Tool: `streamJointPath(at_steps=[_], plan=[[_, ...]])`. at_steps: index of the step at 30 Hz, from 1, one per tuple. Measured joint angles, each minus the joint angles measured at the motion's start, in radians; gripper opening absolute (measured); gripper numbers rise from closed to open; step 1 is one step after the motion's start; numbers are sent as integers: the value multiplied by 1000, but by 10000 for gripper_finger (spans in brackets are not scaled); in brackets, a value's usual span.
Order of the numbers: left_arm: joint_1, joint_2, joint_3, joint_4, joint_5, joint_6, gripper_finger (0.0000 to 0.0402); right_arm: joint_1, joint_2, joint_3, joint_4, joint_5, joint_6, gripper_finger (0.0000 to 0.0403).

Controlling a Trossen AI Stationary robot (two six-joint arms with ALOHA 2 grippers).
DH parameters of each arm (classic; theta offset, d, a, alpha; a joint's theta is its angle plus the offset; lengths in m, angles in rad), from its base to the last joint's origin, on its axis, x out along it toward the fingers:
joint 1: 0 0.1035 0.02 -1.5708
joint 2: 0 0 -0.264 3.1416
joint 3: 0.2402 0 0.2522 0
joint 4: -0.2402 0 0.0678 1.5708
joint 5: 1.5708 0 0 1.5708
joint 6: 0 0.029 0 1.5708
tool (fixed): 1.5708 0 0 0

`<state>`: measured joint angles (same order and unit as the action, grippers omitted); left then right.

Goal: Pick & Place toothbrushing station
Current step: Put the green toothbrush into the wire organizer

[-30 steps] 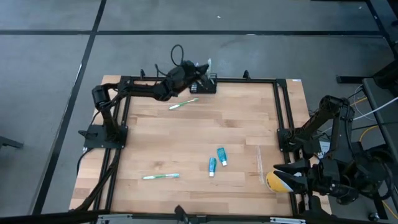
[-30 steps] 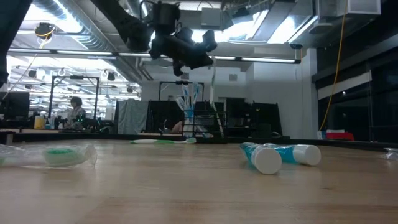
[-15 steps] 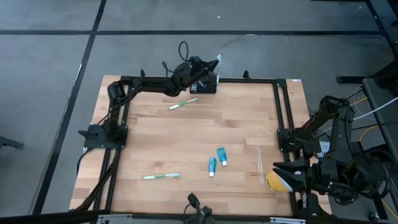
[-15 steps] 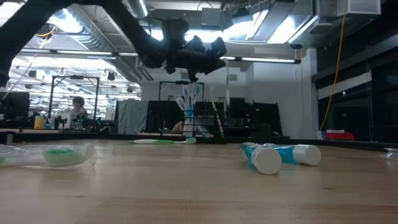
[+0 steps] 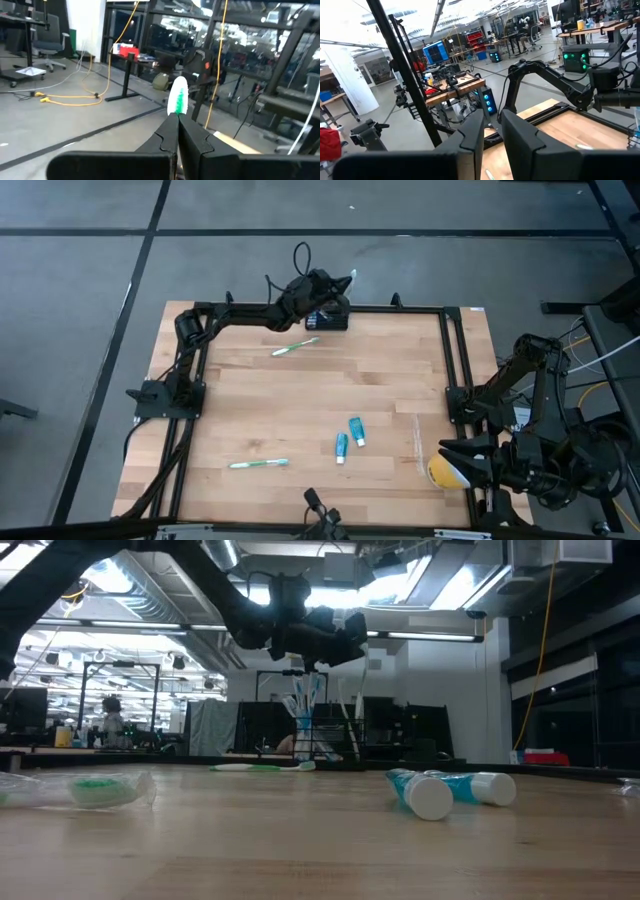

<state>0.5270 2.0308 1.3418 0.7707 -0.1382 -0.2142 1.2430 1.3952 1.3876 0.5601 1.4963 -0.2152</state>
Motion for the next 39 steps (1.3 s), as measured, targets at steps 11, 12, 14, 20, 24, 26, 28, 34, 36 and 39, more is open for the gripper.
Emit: streamJointPath(at_steps=[11, 12, 14, 20, 24, 26, 28, 34, 36, 39], plan=[[-9, 50, 0, -12, -22, 11, 1, 0, 0, 0, 0, -1, -1, 70], [-10, 52, 0, -15, -27, 11, 1, 0, 0, 0, 0, -1, 0, 70], [-11, 53, 0, -25, -40, 15, 1, 0, 0, 0, 0, -1, 2, 70], [-16, 52, 0, -95, -42, 52, 2, 0, 0, 0, 0, -2, 1, 70], [-17, 52, 0, -113, -15, 52, 17, 0, 0, 0, 0, -4, -1, 70], [-17, 52, 0, -109, 3, 53, 35, 0, 0, 0, 0, -4, -1, 70], [-18, 52, 0, -96, 6, 52, 57, 2, 0, 0, 0, -4, -2, 70], [-28, 51, -1, -106, 2, 37, 123, 10, 0, 0, 0, -4, -1, 70], [-39, 44, -1, -117, 2, 38, 138, 11, 0, 0, 0, -3, -1, 70], [-61, 2, -2, -163, 9, 72, 151, 11, 0, 0, 0, -3, -1, 70]])
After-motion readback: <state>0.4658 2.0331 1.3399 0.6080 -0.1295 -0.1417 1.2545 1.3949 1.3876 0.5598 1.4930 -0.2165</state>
